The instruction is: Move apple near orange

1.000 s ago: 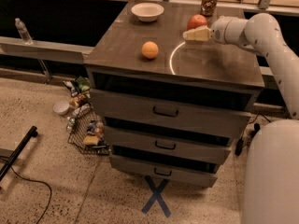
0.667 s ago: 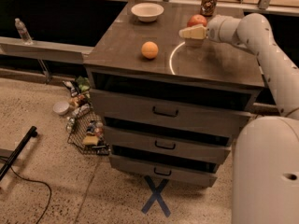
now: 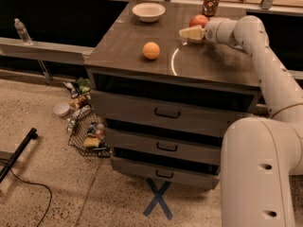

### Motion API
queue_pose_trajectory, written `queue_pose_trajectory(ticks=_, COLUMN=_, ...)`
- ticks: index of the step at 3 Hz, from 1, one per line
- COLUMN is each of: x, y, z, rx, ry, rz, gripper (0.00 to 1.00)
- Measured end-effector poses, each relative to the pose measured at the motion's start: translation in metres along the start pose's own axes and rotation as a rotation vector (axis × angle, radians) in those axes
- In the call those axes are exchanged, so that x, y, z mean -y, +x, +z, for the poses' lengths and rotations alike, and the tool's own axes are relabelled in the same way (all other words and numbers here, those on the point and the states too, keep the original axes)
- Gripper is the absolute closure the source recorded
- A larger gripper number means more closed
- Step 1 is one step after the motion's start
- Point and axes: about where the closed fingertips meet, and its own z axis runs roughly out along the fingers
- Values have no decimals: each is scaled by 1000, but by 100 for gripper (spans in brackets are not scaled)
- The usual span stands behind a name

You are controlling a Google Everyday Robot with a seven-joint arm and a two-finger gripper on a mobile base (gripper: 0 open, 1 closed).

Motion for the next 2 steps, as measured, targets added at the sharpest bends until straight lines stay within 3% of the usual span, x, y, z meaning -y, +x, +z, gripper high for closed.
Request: queue_pose_trajectory(ticks=2, x=1, y=-15, z=-13, rx=84, ry=-70, rz=-50, gripper=63)
